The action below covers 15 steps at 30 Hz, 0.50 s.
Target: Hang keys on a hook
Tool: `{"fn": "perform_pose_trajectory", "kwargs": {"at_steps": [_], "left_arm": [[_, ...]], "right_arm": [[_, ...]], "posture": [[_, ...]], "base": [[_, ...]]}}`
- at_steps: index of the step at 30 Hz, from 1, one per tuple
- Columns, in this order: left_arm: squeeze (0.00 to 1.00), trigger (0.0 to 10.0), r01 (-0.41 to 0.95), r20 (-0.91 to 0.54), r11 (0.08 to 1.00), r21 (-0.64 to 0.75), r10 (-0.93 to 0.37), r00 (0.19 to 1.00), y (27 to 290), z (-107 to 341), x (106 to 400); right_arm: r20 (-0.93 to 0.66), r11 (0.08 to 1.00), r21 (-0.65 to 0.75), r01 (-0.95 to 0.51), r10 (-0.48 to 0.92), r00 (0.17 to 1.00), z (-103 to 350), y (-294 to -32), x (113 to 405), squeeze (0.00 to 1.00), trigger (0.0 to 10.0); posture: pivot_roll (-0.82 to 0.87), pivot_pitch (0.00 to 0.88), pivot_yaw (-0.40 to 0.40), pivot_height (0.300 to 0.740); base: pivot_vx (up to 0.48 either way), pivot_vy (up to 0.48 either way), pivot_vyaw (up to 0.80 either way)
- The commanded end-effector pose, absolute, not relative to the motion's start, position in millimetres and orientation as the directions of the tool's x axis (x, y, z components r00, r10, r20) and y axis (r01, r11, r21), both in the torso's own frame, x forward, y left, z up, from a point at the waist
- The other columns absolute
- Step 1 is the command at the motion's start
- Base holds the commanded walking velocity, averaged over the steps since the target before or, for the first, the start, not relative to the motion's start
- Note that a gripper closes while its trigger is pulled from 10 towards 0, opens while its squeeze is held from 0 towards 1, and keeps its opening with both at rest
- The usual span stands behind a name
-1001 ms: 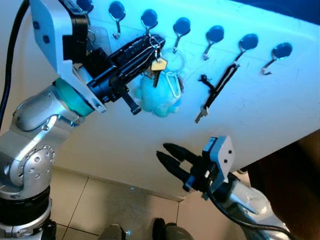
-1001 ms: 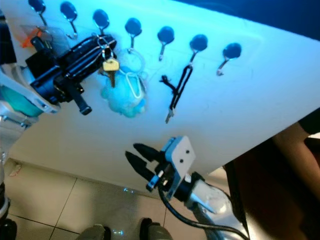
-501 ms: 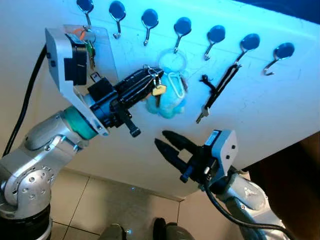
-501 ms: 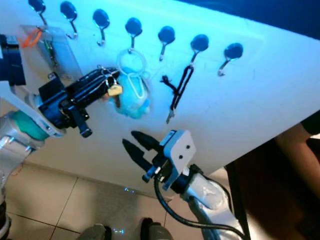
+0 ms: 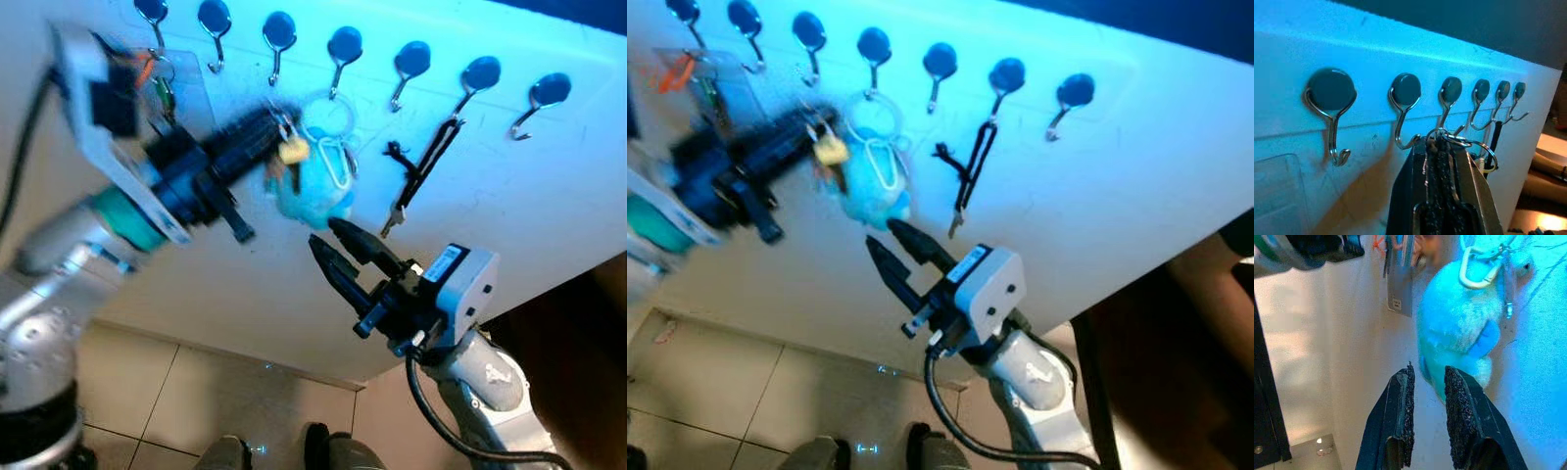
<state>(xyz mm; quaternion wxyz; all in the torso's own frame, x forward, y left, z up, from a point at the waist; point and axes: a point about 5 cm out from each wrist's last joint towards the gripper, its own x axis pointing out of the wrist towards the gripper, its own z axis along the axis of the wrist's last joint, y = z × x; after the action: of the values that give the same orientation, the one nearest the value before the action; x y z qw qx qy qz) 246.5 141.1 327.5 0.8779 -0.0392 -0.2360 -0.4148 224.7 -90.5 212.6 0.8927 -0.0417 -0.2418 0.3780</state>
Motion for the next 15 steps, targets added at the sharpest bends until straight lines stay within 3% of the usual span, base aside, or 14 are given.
{"fn": "perform_pose_trajectory", "kwargs": {"at_steps": [1, 12, 15], "left_arm": [[0.0, 10.0, 0.696, 0.446, 0.69, 0.199, -0.696, 0.562, 148, 335, 244], [0.0, 10.0, 0.646, 0.439, 0.703, 0.299, -0.702, 0.561, 148, 342, 238], [0.0, 10.0, 0.577, 0.474, 0.743, 0.338, -0.664, 0.578, 146, 350, 241]], "right_arm": [[0.402, 0.709, -0.263, -0.655, 0.697, 0.593, 211, -89, 221, 0.0, 10.0], [0.388, 0.705, -0.26, -0.66, 0.702, 0.597, 205, -87, 222, 0.0, 10.0], [0.382, 0.703, -0.264, -0.661, 0.705, 0.597, 203, -87, 221, 0.0, 10.0]], "posture": [[0.07, 0.151, 0.015, 0.74], [0.08, 0.154, 0.013, 0.74], [0.08, 0.155, 0.011, 0.74]], "base": [[0.0, 0.0, 0.0], [0.0, 0.0, 0.0], [0.0, 0.0, 0.0]]}}
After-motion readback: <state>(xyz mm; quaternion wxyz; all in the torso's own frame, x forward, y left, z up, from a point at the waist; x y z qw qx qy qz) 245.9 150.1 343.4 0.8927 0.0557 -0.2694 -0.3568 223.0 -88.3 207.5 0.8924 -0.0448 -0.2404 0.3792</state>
